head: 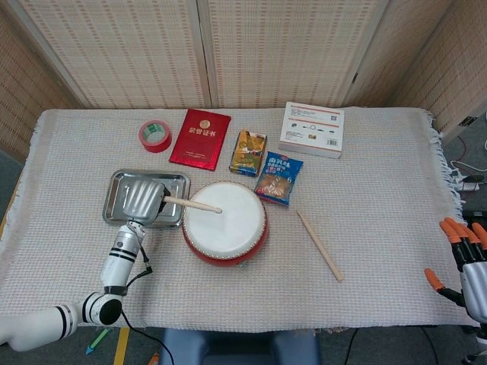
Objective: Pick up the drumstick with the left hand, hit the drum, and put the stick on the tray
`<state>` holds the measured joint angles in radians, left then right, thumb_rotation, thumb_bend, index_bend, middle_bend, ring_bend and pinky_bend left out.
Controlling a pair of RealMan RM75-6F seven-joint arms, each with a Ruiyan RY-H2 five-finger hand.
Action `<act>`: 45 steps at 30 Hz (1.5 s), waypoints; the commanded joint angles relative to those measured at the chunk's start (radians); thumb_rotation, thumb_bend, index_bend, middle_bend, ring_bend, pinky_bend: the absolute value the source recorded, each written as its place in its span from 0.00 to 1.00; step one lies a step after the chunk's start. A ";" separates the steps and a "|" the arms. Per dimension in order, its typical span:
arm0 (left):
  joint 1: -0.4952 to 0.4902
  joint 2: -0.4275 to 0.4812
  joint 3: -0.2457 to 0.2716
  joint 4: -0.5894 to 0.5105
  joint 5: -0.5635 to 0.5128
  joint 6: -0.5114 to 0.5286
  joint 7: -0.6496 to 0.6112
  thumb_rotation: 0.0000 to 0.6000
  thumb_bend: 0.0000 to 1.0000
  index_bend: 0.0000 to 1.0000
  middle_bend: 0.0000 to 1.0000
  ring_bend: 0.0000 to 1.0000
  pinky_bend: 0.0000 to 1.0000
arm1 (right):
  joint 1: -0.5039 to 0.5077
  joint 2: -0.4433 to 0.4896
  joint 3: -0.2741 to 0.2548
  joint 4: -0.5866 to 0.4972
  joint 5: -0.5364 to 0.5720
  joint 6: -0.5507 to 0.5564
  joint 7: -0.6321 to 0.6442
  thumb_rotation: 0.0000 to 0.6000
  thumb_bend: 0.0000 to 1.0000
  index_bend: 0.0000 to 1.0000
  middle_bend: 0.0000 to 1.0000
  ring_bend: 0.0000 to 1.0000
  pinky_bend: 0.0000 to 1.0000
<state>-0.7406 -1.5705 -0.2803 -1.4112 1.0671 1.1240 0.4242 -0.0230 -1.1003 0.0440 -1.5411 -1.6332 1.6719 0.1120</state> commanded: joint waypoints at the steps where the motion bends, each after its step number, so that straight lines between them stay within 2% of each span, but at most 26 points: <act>1: -0.004 0.004 0.018 0.019 0.002 -0.016 0.034 1.00 0.79 1.00 1.00 1.00 1.00 | 0.000 0.000 0.000 0.000 0.001 -0.001 -0.001 1.00 0.26 0.00 0.06 0.00 0.01; 4: -0.015 -0.020 0.062 0.077 0.032 -0.013 0.110 1.00 0.79 1.00 1.00 1.00 1.00 | 0.000 0.001 -0.002 -0.002 0.005 -0.008 -0.003 1.00 0.26 0.00 0.06 0.00 0.01; 7: -0.020 -0.040 0.084 0.111 0.038 -0.022 0.146 1.00 0.79 1.00 1.00 1.00 1.00 | 0.001 0.009 -0.009 -0.012 0.015 -0.029 -0.011 1.00 0.26 0.00 0.06 0.00 0.01; 12: -0.017 -0.024 0.057 0.072 0.024 -0.019 0.114 1.00 0.79 1.00 1.00 1.00 1.00 | 0.008 0.042 -0.026 -0.061 0.050 -0.098 -0.037 1.00 0.26 0.00 0.06 0.00 0.01; 15: -0.007 0.000 0.024 0.021 0.023 -0.002 0.054 1.00 0.79 1.00 1.00 1.00 1.00 | 0.009 0.052 -0.029 -0.077 0.055 -0.110 -0.042 1.00 0.26 0.00 0.06 0.00 0.01; 18: -0.006 0.023 0.014 -0.010 0.016 -0.008 0.039 1.00 0.79 1.00 1.00 1.00 1.00 | 0.010 0.054 -0.030 -0.081 0.052 -0.110 -0.043 1.00 0.26 0.00 0.06 0.00 0.01; 22: -0.016 0.011 0.039 0.014 0.016 -0.022 0.085 1.00 0.79 1.00 1.00 1.00 1.00 | 0.009 0.056 -0.031 -0.082 0.050 -0.109 -0.043 1.00 0.26 0.00 0.06 0.00 0.01; 26: -0.028 -0.028 0.085 0.088 0.034 -0.032 0.159 1.00 0.79 1.00 1.00 1.00 1.00 | 0.006 0.056 -0.032 -0.081 0.049 -0.105 -0.042 1.00 0.26 0.00 0.06 0.00 0.01; 28: -0.028 -0.038 0.090 0.108 0.037 -0.025 0.174 1.00 0.79 1.00 1.00 1.00 1.00 | 0.005 0.056 -0.032 -0.080 0.048 -0.103 -0.041 1.00 0.26 0.00 0.06 0.00 0.01; 30: -0.021 -0.042 0.069 0.101 0.036 -0.001 0.142 1.00 0.79 1.00 1.00 1.00 1.00 | 0.003 0.056 -0.032 -0.079 0.048 -0.099 -0.040 1.00 0.26 0.00 0.06 0.00 0.01; 33: 0.001 -0.030 0.019 0.045 0.025 0.023 0.020 1.00 0.79 1.00 1.00 1.00 1.00 | 0.001 0.053 -0.031 -0.076 0.046 -0.094 -0.038 1.00 0.26 0.00 0.06 0.00 0.01; 36: 0.008 -0.003 0.003 -0.001 0.014 0.005 -0.033 1.00 0.79 1.00 1.00 1.00 1.00 | 0.003 0.050 -0.030 -0.072 0.044 -0.095 -0.035 1.00 0.26 0.00 0.06 0.00 0.01; 45: -0.026 -0.054 0.090 0.146 0.055 -0.007 0.174 1.00 0.79 1.00 1.00 1.00 1.00 | 0.003 0.049 -0.028 -0.066 0.049 -0.096 -0.031 1.00 0.26 0.00 0.06 0.00 0.01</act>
<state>-0.7543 -1.6025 -0.2220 -1.3259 1.1063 1.1222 0.5138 -0.0200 -1.0512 0.0156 -1.6074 -1.5847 1.5757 0.0810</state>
